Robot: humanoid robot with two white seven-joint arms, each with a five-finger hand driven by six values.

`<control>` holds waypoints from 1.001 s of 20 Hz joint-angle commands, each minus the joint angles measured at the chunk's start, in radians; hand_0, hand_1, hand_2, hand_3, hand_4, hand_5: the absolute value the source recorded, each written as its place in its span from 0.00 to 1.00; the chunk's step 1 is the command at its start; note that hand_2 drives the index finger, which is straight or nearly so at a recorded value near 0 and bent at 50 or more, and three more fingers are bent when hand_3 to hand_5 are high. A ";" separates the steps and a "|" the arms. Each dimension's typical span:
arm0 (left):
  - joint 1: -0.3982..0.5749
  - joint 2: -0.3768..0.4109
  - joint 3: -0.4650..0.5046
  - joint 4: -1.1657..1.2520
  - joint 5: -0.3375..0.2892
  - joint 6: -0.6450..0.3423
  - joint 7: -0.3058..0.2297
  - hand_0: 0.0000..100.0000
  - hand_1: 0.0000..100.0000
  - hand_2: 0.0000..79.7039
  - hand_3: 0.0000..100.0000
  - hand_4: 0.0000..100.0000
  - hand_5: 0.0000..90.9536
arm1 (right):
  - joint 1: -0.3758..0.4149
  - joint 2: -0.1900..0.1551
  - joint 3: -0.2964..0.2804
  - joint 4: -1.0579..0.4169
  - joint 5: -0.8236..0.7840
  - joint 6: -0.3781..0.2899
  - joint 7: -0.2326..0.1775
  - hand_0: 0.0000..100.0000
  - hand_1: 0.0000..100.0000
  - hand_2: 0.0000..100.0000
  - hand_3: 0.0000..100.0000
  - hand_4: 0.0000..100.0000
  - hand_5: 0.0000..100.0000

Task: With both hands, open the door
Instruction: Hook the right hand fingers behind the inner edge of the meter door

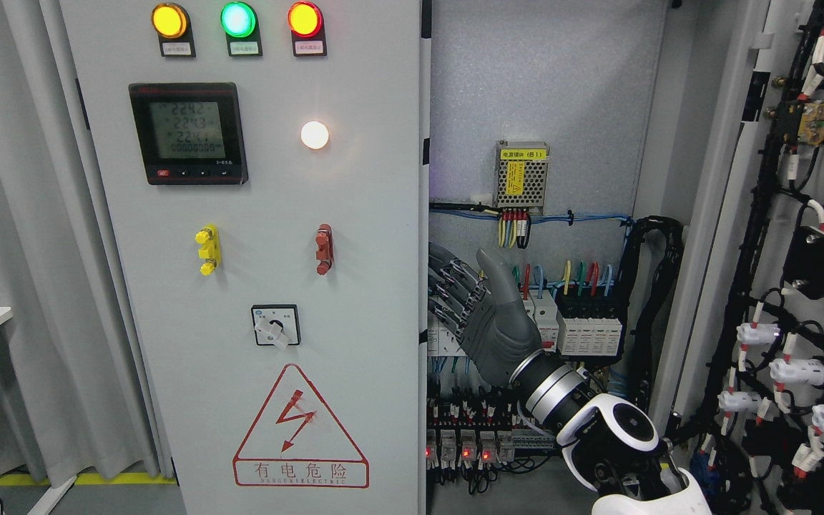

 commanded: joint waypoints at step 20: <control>0.024 0.009 0.000 -0.009 -0.001 0.000 0.003 0.29 0.00 0.03 0.03 0.03 0.00 | -0.024 0.000 -0.045 0.041 -0.137 0.099 0.032 0.22 0.00 0.00 0.00 0.00 0.00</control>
